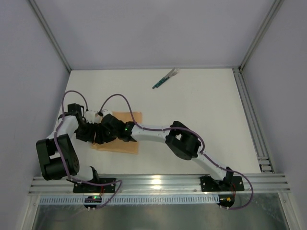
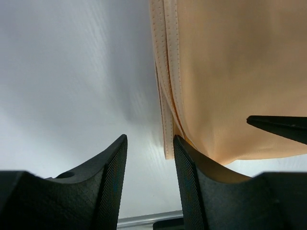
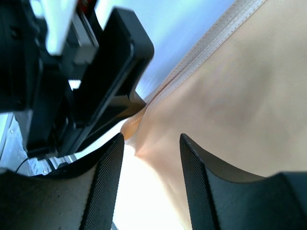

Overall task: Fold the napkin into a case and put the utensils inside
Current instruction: Fold the square-folded napkin at the center of the board, then move the square-folded napkin to the center of the board.

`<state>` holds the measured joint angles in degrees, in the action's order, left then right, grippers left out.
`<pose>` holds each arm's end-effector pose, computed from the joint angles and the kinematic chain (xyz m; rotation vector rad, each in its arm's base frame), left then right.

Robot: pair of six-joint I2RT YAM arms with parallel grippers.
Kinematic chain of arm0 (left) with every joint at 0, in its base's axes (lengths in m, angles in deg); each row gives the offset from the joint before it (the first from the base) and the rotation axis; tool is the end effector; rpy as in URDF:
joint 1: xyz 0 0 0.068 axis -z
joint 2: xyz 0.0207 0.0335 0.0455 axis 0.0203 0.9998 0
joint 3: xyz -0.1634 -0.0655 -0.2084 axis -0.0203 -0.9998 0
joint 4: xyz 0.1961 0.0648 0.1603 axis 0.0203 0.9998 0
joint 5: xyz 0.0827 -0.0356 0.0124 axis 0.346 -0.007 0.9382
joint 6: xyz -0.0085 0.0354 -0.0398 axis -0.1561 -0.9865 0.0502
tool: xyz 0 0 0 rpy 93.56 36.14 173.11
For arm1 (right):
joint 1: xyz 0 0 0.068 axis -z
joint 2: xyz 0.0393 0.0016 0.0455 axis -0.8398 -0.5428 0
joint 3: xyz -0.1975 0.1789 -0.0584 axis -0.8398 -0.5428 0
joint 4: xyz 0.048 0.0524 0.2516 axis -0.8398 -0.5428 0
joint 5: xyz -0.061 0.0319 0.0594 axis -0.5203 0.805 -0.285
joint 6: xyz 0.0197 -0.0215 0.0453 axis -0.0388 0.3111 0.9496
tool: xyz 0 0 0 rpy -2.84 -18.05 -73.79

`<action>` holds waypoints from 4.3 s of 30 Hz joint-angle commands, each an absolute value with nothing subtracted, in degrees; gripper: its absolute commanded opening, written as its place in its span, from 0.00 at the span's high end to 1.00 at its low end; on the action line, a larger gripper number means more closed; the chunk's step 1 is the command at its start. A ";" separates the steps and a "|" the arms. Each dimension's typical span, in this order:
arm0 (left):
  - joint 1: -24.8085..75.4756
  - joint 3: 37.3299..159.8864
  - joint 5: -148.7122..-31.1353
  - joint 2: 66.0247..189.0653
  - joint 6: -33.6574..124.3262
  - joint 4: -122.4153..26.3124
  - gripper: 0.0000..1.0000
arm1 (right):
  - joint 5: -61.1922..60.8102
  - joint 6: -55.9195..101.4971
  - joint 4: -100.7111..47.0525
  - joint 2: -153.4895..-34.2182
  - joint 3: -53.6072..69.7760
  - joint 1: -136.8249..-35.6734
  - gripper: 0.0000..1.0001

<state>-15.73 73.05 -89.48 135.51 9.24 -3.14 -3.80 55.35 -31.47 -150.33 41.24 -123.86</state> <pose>0.2349 0.0560 0.1697 0.2716 2.9104 -0.0989 0.2146 0.5055 0.1652 -0.6097 2.3153 1.0678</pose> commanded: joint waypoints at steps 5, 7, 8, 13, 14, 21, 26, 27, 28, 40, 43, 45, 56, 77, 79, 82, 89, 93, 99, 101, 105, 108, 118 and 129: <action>-16.55 76.36 -89.40 130.45 8.88 0.63 0.50 | -7.57 48.58 -33.96 -133.73 35.48 -123.22 0.43; -16.55 76.36 -90.19 129.75 8.79 1.77 0.48 | -9.92 49.19 -35.02 -127.86 28.48 -120.51 0.43; -16.55 76.36 -90.45 129.57 8.79 2.30 0.48 | -10.12 50.68 -35.37 -126.08 25.99 -119.27 0.43; -16.55 76.27 -90.28 127.11 9.32 3.71 0.46 | -7.14 55.34 -35.37 -120.18 12.10 -109.78 0.43; -16.55 76.62 -90.28 126.67 9.41 3.88 0.44 | -4.95 55.70 -35.37 -120.35 11.47 -106.90 0.42; -16.55 76.45 -90.72 125.88 9.67 6.52 0.44 | 0.51 57.45 -34.76 -127.02 11.90 -98.71 0.38; -16.55 74.96 -90.72 124.21 9.67 6.52 0.43 | 4.64 58.51 -31.07 -132.91 14.27 -97.82 0.39; -16.63 74.61 -90.72 124.04 9.67 6.52 0.43 | 5.08 58.77 -30.81 -134.66 14.71 -97.82 0.40; -16.63 74.43 -90.72 123.86 9.67 6.52 0.43 | 5.35 59.12 -30.37 -135.37 15.32 -97.90 0.41; -16.63 74.87 -92.47 122.81 8.80 7.66 0.45 | 0.52 68.61 -22.56 -136.00 11.31 -96.85 0.81; -16.63 75.22 -93.08 122.36 8.44 7.32 0.45 | -2.11 71.43 -19.04 -131.88 4.91 -95.36 0.94; -16.63 75.83 -94.49 122.54 7.92 6.96 0.45 | -4.48 72.48 -17.45 -127.41 1.11 -94.48 0.96; -9.62 79.44 -101.26 127.99 8.97 5.56 0.44 | -13.54 77.14 -17.53 -100.68 -31.14 -95.18 0.96; 5.60 82.86 -97.84 137.48 14.06 -8.24 0.38 | -12.34 59.78 -42.94 -81.23 -30.83 -100.47 0.39; 5.60 82.60 -96.96 137.74 14.85 -10.16 0.40 | -8.73 54.41 -43.72 -86.58 -24.59 -96.52 0.39; 5.60 82.60 -97.13 138.71 15.03 -10.53 0.42 | -7.93 45.18 -45.22 -96.57 -14.40 -95.00 0.44; 5.60 82.51 -98.80 139.94 14.86 -10.61 0.46 | -0.98 37.42 -46.01 -119.36 6.26 -94.13 0.53; 5.60 82.69 -98.27 140.82 15.47 -12.02 0.56 | -1.68 37.33 -46.89 -127.20 13.48 -94.12 0.55; 5.60 82.51 -98.54 142.22 15.12 -12.29 0.75 | -1.95 37.86 -44.34 -129.76 14.10 -94.12 0.71; 5.60 82.34 -98.71 142.84 14.77 -12.02 0.81 | -1.77 37.86 -43.38 -129.84 13.84 -94.12 0.77; 5.60 81.99 -98.19 142.67 13.98 -11.76 0.98 | -0.71 37.24 -41.88 -129.58 13.84 -94.21 0.96; 5.60 81.99 -98.62 141.18 13.72 -11.32 1.00 | -0.97 36.37 -41.00 -128.36 14.28 -94.47 0.96; 5.60 80.14 -96.25 138.10 12.57 -11.32 1.00 | -1.77 35.40 -38.10 -126.68 14.54 -95.79 0.96; 5.60 80.05 -95.99 138.71 12.22 -9.83 0.56 | -2.56 36.28 -36.96 -128.78 15.50 -96.58 0.96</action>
<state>5.58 79.87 -96.56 139.69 12.89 -10.09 -2.12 36.42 -39.42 -129.61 12.92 -96.24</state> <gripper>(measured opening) 0.426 0.039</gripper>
